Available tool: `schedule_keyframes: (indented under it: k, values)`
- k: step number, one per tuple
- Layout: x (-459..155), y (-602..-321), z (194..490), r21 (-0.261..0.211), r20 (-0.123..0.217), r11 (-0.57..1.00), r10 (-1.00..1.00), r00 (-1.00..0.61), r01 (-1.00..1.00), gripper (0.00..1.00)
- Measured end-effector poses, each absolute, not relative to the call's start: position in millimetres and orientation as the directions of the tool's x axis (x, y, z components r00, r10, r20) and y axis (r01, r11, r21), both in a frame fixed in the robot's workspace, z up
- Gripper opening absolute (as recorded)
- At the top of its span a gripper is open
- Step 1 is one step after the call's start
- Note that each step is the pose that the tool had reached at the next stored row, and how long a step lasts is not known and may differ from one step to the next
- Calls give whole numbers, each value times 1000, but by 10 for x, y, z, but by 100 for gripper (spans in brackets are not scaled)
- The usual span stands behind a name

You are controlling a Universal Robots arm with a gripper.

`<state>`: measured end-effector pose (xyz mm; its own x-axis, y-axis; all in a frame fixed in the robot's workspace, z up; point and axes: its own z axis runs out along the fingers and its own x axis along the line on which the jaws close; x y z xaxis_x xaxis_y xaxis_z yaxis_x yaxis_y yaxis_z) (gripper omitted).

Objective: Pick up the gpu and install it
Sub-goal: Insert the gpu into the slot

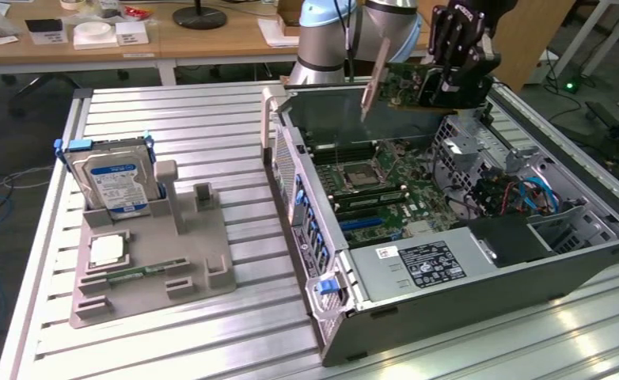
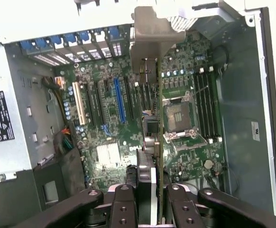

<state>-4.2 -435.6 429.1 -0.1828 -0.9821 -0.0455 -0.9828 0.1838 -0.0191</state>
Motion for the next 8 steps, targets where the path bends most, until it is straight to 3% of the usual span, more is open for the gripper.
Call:
schedule_keyframes:
  k: [8]
  values:
    - [-41, -4355, 4277, -19, -61, 126, -990, -125, -992, 28]
